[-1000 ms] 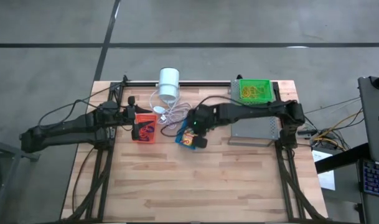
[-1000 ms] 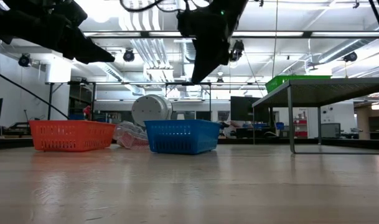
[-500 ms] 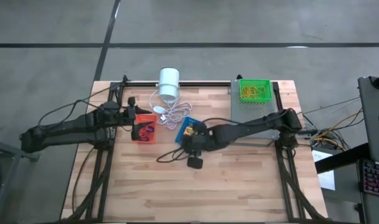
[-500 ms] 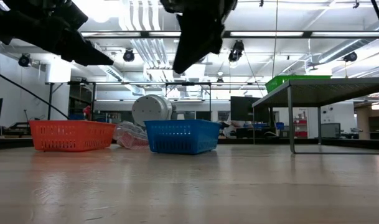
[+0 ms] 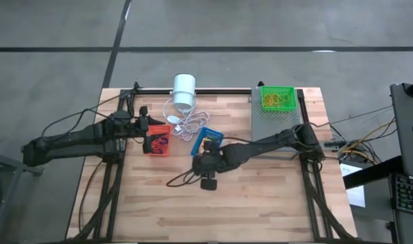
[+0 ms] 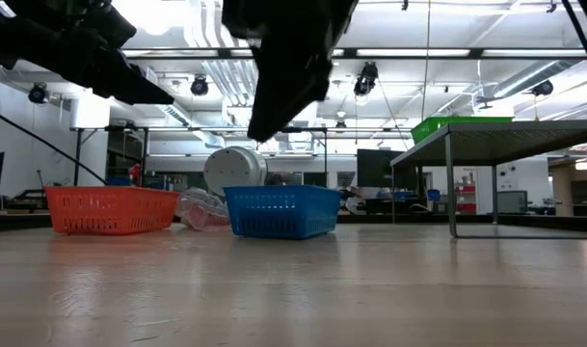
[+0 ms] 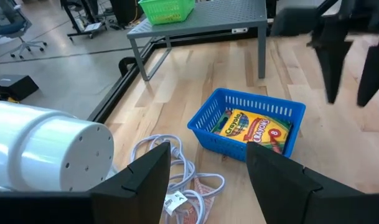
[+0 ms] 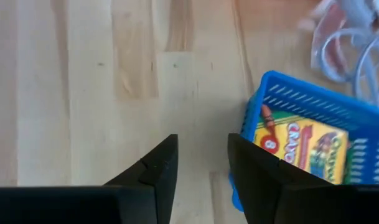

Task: Pick & Place Office Desk Supplies
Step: Put the blue bin filled with pack of crayons on the shelf

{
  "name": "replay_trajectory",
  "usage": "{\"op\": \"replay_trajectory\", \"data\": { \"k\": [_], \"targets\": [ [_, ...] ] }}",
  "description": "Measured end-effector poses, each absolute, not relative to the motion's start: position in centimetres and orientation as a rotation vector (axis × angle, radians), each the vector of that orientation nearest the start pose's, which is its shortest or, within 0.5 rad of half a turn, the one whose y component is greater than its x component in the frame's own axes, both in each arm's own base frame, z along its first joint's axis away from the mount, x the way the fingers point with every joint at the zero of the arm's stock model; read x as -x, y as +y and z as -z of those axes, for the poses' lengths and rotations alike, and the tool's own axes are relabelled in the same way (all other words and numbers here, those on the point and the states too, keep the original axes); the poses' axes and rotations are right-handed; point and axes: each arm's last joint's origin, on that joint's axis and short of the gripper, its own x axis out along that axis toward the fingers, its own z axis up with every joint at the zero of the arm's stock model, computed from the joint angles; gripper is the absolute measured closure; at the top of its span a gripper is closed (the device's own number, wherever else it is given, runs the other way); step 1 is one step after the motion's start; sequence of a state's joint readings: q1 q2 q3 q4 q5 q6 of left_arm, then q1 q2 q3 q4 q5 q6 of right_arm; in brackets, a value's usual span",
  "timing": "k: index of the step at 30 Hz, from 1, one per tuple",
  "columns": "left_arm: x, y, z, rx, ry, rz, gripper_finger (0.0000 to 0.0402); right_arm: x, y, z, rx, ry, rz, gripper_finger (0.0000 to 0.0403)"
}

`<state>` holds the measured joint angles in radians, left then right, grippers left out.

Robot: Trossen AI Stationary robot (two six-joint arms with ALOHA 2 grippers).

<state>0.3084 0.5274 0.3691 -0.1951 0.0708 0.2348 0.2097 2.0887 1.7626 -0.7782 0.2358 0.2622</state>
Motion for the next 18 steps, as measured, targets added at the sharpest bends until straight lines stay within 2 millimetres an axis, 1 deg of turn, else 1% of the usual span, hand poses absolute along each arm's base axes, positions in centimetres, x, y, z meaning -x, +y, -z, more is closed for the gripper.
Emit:
{"op": "replay_trajectory", "data": {
  "k": [3,5,9,13,18],
  "targets": [
    [-12.8,3.9,-22.4,-0.165,0.373,-0.193,0.019,-44.1,8.0,-21.7,-0.06,1.072,0.219,0.0262],
    [-12.8,3.9,-22.4,-0.165,0.373,-0.193,0.019,-44.2,7.6,-21.6,-0.078,1.068,0.237,0.026],
    [-12.8,3.9,-22.4,-0.165,0.373,-0.193,0.019,-44.5,7.1,-21.3,-0.089,1.058,0.247,0.0253],
    [-12.8,3.9,-22.4,-0.165,0.374,-0.192,0.019,-44.9,6.5,-20.2,-0.078,1.086,0.257,0.025],
    [-12.8,3.9,-22.4,-0.165,0.374,-0.192,0.019,-45.0,6.5,-19.4,-0.074,1.104,0.261,0.0252]
  ]
}}
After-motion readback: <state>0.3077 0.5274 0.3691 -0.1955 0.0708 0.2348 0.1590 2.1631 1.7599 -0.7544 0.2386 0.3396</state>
